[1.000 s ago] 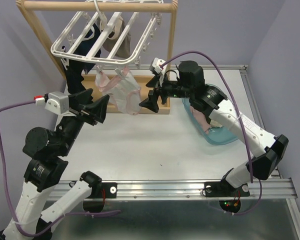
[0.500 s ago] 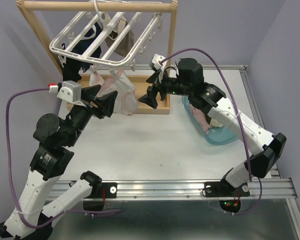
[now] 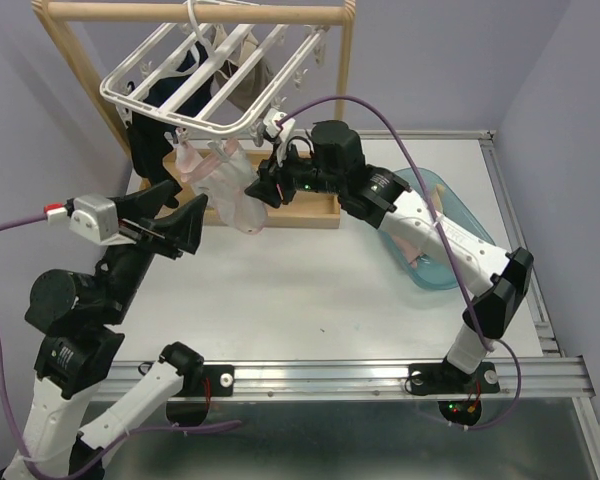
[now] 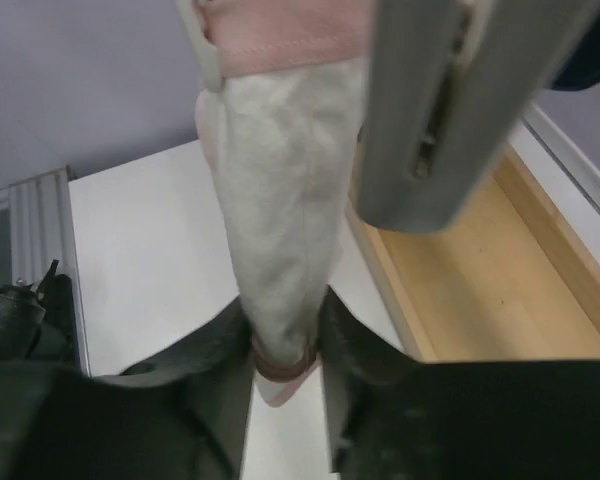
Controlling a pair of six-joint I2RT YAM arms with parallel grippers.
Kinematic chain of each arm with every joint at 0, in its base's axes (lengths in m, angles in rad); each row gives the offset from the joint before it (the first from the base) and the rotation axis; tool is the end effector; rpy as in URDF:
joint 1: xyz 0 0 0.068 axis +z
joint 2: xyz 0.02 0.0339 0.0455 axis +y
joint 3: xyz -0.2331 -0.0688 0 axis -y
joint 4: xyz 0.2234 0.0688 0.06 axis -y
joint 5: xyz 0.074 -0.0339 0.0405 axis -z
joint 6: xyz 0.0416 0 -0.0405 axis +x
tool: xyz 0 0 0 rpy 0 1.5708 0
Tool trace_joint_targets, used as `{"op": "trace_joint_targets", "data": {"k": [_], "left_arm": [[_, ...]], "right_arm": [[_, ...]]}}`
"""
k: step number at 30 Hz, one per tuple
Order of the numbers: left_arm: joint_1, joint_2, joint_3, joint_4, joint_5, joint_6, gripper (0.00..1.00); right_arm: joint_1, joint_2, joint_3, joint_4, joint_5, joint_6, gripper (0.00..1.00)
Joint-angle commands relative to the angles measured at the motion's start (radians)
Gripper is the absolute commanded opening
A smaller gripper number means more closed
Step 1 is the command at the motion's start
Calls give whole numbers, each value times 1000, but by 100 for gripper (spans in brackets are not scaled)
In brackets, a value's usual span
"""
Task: Remove the underwear clipped to the hanger
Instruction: Adjust the hanger on the clothesline.
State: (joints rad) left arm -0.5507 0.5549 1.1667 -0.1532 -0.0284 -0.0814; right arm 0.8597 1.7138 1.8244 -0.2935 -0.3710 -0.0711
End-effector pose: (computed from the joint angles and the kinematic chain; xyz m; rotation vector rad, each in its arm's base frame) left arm 0.0636 -0.0377 0.4649 0.2372 1.1033 -0.5490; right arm 0.2363 0.2974 0.4080 -1.0630 1.4881 0.8906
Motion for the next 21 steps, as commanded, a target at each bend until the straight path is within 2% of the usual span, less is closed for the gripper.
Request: {"op": "trace_joint_targets", "data": {"k": [1,3,6,9,11,15,21], "left_arm": [[-6,-32,-30,32,-28,25,77],[-5,-49,-42,40,-34,25,77],[-5,-56,-67,55,-60,46,77],[-5,-41,-82,104,-53,75,77],[-6,-7,-75,127,2,77,77],[-6,72,-47,188,103,77,77],[9,204,1,254,248,104,85]], "right_arm": [[4,-22,67,45,87,42,28],[4,-54,26,47,113,22,12],[4,-115,-54,57,148,-16,3],[2,-167,-134,86,211,-67,1],[-5,-213,-171,99,243,-107,0],[-42,-278,-243,119,212,-131,1],[-109,-332,-330,148,152,-124,0]]}}
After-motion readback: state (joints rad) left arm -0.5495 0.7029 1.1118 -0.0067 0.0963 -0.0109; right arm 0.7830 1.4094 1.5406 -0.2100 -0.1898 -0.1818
